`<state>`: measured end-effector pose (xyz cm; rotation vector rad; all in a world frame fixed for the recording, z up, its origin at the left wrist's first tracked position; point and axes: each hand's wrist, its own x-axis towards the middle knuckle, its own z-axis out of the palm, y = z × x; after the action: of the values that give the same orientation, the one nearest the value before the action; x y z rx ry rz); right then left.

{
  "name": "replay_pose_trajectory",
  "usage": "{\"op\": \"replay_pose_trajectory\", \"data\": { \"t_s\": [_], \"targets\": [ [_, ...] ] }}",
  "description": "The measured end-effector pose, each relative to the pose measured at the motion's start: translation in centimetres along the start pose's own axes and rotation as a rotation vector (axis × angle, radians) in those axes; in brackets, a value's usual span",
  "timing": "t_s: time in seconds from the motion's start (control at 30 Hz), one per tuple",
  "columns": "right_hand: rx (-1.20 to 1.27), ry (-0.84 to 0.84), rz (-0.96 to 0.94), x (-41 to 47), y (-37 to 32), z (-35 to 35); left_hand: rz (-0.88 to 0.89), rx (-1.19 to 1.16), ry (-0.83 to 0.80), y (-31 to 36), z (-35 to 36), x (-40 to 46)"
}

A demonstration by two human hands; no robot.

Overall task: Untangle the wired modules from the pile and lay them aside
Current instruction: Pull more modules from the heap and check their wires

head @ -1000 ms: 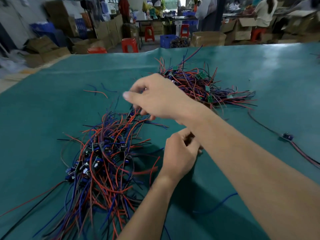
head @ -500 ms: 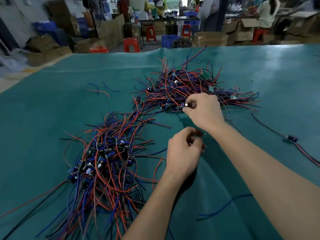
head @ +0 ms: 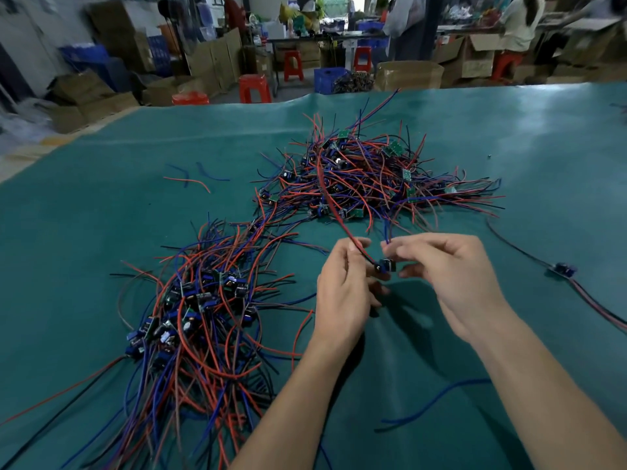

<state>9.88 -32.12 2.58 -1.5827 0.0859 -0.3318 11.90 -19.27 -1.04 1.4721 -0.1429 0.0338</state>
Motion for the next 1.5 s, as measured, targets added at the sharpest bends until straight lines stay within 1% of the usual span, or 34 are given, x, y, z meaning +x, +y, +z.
{"op": "replay_pose_trajectory", "data": {
  "t_s": [0.13, 0.23, 0.3, 0.4, 0.5, 0.6, 0.73, 0.87, 1.0, 1.13, 1.2, 1.23, 1.27, 1.3, 1.33, 1.4, 1.43, 1.47, 1.5],
  "targets": [
    [-0.017, -0.008, -0.009, -0.1, 0.4, 0.1, -0.017, 0.005, -0.06, 0.4, 0.2, -0.2],
    [-0.012, 0.007, -0.063, 0.0, 0.5, 0.0, -0.073, -0.049, -0.074, 0.5, 0.2, -0.2],
    [-0.02, 0.012, -0.088, 0.0, 0.6, 0.0, -0.073, -0.058, -0.085, 0.5, 0.1, -0.1],
    [-0.028, 0.024, -0.102, 0.1, 0.8, 0.0, -0.023, -0.017, -0.156, 0.6, -0.2, -0.3],
    [0.014, 0.079, -0.089, 0.4, 0.8, -0.3, -0.031, -0.016, -0.222, 0.6, -0.3, -0.4],
    [0.04, 0.102, -0.056, 0.6, 0.8, -0.9, -0.035, 0.029, -0.234, 0.4, -0.2, -0.3],
    [-0.023, 0.137, -0.064, 0.9, 0.8, -1.5, -0.01, 0.112, -0.247, 0.3, -0.2, -0.3],
    [-0.043, 0.314, -0.128, 1.3, 0.8, -2.5, -0.004, 0.15, -0.259, 0.2, 0.0, -0.4],
    [0.014, 0.475, -0.161, 1.7, 0.5, -3.9, -0.007, 0.182, -0.273, 0.2, 0.0, -0.5],
    [0.127, 0.756, -0.162, 2.1, 0.5, -5.9, 0.004, 0.226, -0.274, -0.1, 0.2, -0.5],
    [0.177, 0.892, -0.145, 2.1, 0.4, -6.7, 0.016, 0.213, -0.223, -0.1, 0.2, -0.4],
    [0.187, 0.929, -0.122, 2.2, 0.5, -7.0, 0.018, 0.194, -0.187, -0.2, 0.1, -0.3],
    [0.174, 0.925, -0.075, 2.2, 0.5, -7.1, 0.019, 0.173, -0.151, -0.3, 0.1, -0.2],
    [0.143, 0.868, -0.003, 2.3, 0.5, -6.9, 0.018, 0.152, -0.123, -0.3, 0.1, -0.1],
    [0.104, 0.751, 0.072, 2.2, 0.4, -6.3, 0.013, 0.131, -0.107, -0.3, 0.2, -0.1],
    [-0.023, 0.397, 0.151, 1.7, 0.5, -4.2, 0.008, 0.097, -0.111, -0.3, 0.3, -0.1],
    [-0.098, 0.216, 0.133, 1.4, 0.7, -2.9, 0.015, 0.097, -0.124, -0.4, 0.3, -0.1],
    [-0.155, 0.074, 0.083, 1.0, 1.0, -1.8, 0.026, 0.114, -0.136, -0.5, 0.2, -0.1],
    [-0.204, -0.009, 0.02, 0.6, 1.3, -0.9, 0.037, 0.141, -0.142, -0.5, 0.2, -0.1]
  ]
}}
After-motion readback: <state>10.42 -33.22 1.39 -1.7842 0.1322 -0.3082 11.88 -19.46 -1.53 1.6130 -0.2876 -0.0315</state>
